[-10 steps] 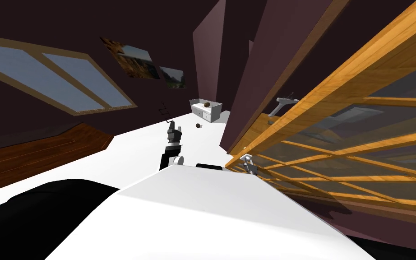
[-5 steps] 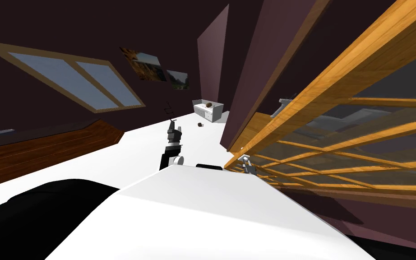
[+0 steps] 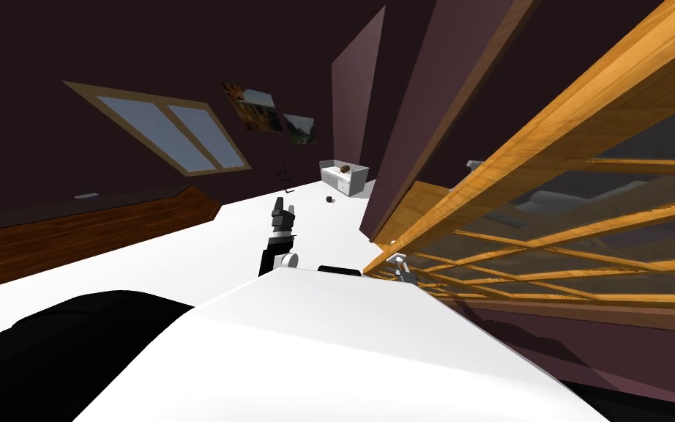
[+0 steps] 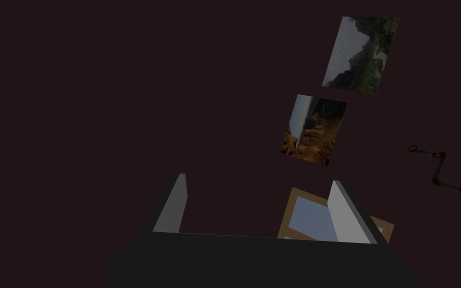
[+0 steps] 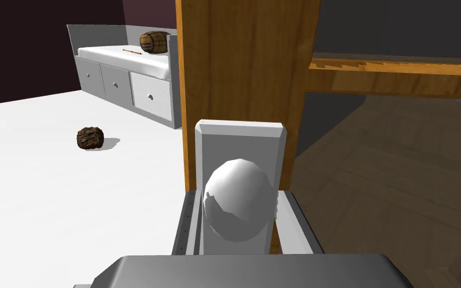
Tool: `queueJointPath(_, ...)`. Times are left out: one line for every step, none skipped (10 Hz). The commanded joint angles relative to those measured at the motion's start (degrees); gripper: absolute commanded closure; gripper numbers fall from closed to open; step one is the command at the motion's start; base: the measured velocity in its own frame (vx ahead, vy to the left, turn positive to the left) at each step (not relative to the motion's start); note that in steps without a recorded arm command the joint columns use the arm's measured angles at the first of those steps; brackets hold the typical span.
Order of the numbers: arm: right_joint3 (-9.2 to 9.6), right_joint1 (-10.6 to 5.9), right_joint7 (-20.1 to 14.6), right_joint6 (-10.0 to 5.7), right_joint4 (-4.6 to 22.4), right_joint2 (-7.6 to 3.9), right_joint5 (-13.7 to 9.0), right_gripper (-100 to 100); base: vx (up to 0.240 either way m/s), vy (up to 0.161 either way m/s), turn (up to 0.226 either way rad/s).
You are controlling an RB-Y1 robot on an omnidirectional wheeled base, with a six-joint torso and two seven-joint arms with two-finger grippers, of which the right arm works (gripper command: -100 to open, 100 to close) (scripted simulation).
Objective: Pull the door open
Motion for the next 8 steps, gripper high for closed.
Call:
queueJointPath(0.67,0.27,-0.7,-0.91,0.5,-0.42,0.3,100,-0.219,-0.026,0.080)
queueJointPath(0.39,0.31,-0.3,-0.35,-0.1,-0.32,0.2,100,-0.095,-0.010,0.016)
queueJointPath(1.02,0.35,-1.0,-1.21,0.8,-0.61,0.6,100,-0.152,-0.034,0.150)
queueJointPath(1.27,0.30,-1.4,-1.71,1.2,-0.80,0.7,100,-0.232,-0.038,0.176)
queueJointPath(1.55,0.25,-1.8,-2.26,1.7,-1.01,0.9,100,-0.239,-0.033,0.116)
queueJointPath(1.14,0.77,-1.6,-2.47,1.5,-0.85,0.5,-100,-0.206,0.025,-0.089)
queueJointPath(1.04,1.13,-1.6,-2.74,1.5,-0.82,0.3,-100,-0.151,0.081,-0.135)
queueJointPath(0.89,1.64,-1.5,-3.14,1.5,-0.78,0.1,-100,-0.151,0.128,-0.113)
